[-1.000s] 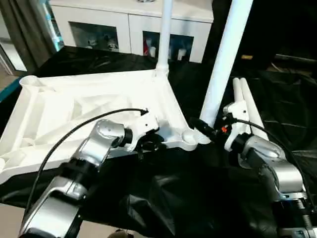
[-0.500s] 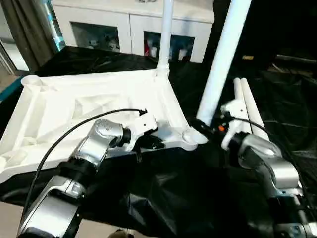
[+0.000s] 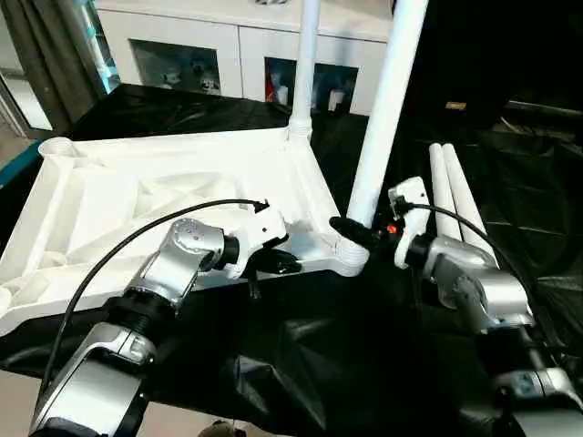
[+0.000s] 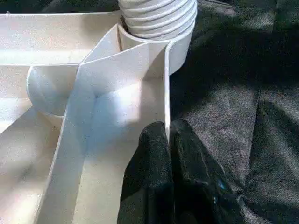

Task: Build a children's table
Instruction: Insert table leg to table base

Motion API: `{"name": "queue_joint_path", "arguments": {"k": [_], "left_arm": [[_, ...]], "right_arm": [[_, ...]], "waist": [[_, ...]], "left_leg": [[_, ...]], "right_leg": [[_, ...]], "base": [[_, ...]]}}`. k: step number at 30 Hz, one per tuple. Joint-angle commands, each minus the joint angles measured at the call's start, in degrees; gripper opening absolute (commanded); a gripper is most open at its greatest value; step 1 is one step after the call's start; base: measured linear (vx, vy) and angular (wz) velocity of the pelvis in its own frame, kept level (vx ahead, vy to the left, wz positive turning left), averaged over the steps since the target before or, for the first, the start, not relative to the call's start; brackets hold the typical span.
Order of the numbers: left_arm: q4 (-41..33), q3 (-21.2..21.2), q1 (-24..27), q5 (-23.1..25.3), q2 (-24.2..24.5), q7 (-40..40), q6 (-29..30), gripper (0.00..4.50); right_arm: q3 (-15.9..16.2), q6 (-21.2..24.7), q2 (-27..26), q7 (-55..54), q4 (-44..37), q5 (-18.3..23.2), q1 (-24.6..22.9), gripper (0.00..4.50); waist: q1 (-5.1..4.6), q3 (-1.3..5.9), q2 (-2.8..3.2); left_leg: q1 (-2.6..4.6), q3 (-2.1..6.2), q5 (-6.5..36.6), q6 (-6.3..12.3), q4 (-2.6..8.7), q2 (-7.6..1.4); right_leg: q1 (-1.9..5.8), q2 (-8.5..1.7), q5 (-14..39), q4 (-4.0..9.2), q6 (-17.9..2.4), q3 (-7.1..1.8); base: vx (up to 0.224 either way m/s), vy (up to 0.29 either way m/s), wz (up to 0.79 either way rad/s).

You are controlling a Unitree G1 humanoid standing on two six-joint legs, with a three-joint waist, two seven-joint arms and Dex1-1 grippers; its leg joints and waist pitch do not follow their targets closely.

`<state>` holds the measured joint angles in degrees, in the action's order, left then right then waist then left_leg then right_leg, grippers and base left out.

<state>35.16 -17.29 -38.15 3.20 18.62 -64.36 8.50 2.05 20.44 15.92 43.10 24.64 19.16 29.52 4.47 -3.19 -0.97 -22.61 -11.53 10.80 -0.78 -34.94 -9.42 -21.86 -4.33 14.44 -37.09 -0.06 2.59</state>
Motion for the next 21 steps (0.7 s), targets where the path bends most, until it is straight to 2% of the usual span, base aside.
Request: {"name": "queue_joint_path", "arguments": {"k": [1, 6, 7, 10, 13, 14, 15, 18, 19, 21], "left_arm": [[-0.58, 0.61, 0.87, -1.39, 0.12, -0.38, -0.44, 0.0], [-0.47, 0.35, 0.85, -1.18, 0.22, -0.67, -0.77, 0.0], [-0.46, 0.28, 0.85, -1.1, 0.23, -0.69, -0.89, 0.0], [-0.46, 0.24, 0.91, -0.96, 0.19, -0.52, -1.26, 0.0], [-0.39, 0.24, 0.84, -0.81, 0.02, -0.12, -1.55, 0.0], [-0.35, 0.26, 0.82, -0.81, 0.04, -0.07, -1.59, 0.0], [-0.31, 0.26, 0.81, -0.81, 0.06, -0.06, -1.63, 0.0], [-0.05, 0.22, 0.65, -0.7, 0.09, 0.02, -1.8, 0.0], [0.04, 0.22, 0.6, -0.68, 0.12, 0.02, -1.86, 0.0], [0.42, 0.26, 0.36, -0.63, 0.11, 0.13, -2.04, 0.0]], "right_arm": [[0.15, -0.98, -0.08, 0.39, 1.62, -1.21, 0.89, 1.93], [0.51, -1.93, -0.61, 0.78, 3.82, -1.82, 1.68, 1.93], [0.66, -2.18, -0.75, 1.2, 4.51, -1.83, 1.83, 1.93], [0.71, -2.78, -0.95, 1.76, 5.51, -1.79, 1.87, 1.93], [-1.96, -3.42, -2.04, 0.94, 7.26, -0.18, 1.0, 1.93], [-2.4, -3.73, -2.18, 0.91, 7.51, 0.04, 0.67, 1.93], [-2.86, -4.26, -2.31, 0.83, 7.69, 0.2, 0.16, 1.93], [-3.81, -5.86, -2.67, 0.4, 7.71, 0.48, -1.6, 1.93], [-4.04, -6.36, -2.84, 0.24, 7.78, 0.54, -2.1, 1.93], [-4.62, -7.63, -3.31, -0.16, 7.94, 0.66, -3.38, 1.93]], "waist": [[0.19, 4.39, -0.73], [0.04, 4.36, -0.78], [0.06, 4.33, -0.51], [-0.1, 4.38, -0.55], [-0.15, 4.4, -0.52], [-0.16, 4.38, -0.52], [-0.17, 4.38, -0.22], [-0.08, 4.5, -0.3], [0.03, 4.51, 0.28], [-0.06, 4.5, -0.07]], "left_leg": [[1.47, 1.72, -1.38, 6.48, 3.17, -4.03], [1.44, 1.68, -0.87, 6.63, 3.16, -4.0], [1.43, 1.76, -0.8, 6.45, 3.19, -4.05], [1.47, 1.74, -0.51, 6.35, 3.19, -4.04], [1.46, 1.76, -0.2, 6.4, 3.2, -4.1], [1.46, 1.76, -0.07, 6.38, 3.22, -4.09], [1.5, 1.78, 0.09, 6.22, 3.24, -4.13], [1.56, 1.79, -0.24, 6.28, 3.19, -4.17], [1.57, 1.88, -0.21, 6.33, 3.17, -4.14], [1.55, 1.83, 0.28, 6.25, 3.22, -4.15]], "right_leg": [[2.72, -4.89, -11.66, 2.93, -17.48, -2.48], [2.72, -4.91, -11.33, 3.01, -17.8, -2.46], [2.73, -4.9, -11.15, 2.97, -17.71, -2.47], [2.73, -4.85, -11.48, 3.0, -17.94, -2.46], [2.77, -4.96, -11.78, 2.99, -18.34, -2.51], [2.77, -4.97, -11.6, 3.03, -18.41, -2.49], [2.71, -4.89, -11.53, 3.05, -18.37, -2.46], [2.76, -4.96, -12.73, 2.9, -18.52, -2.46], [2.71, -5.01, -12.95, 2.87, -18.55, -2.46], [2.75, -4.95, -12.99, 2.97, -18.59, -2.45]], "base": [[0.0, 0.0, 0.0], [0.0, 0.0, 0.0], [0.0, 0.0, 0.0], [0.0, 0.0, 0.0], [0.0, 0.0, 0.0], [0.0, 0.0, 0.0], [0.0, 0.0, 0.0], [0.0, 0.0, 0.0], [0.0, 0.0, 0.0], [0.0, 0.0, 0.0]]}}
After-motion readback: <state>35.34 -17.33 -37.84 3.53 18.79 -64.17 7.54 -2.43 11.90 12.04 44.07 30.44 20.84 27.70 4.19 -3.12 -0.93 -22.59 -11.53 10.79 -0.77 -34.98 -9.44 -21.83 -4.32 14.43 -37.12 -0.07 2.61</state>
